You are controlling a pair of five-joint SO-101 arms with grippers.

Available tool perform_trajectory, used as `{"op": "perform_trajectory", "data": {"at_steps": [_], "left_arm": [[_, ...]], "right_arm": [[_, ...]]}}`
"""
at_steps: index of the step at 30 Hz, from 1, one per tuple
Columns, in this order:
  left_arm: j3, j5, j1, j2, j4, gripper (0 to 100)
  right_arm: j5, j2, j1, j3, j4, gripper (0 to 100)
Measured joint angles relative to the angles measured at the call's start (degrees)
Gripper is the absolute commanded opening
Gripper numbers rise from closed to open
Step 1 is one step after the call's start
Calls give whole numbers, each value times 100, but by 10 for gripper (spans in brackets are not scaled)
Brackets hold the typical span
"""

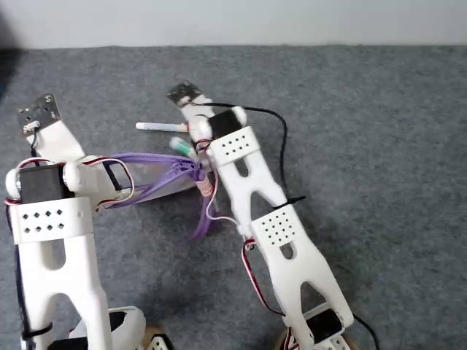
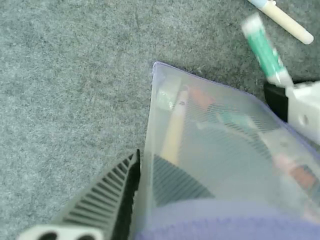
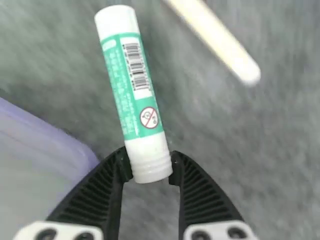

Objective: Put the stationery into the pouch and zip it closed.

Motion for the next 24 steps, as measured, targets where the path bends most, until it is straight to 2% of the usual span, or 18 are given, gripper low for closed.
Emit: {"op": "perform_trajectory", "data": {"at_steps": [12, 16, 24], "left_arm": [[0, 0, 9, 0, 0, 13], [0, 0, 18, 0, 0, 13], [0, 0, 18, 0, 0, 13]], "right_arm": [[9, -615, 1037, 273, 9, 8], [114, -1336, 1336, 1468, 9, 8], [264, -3684, 1380, 5178, 9, 8]]}}
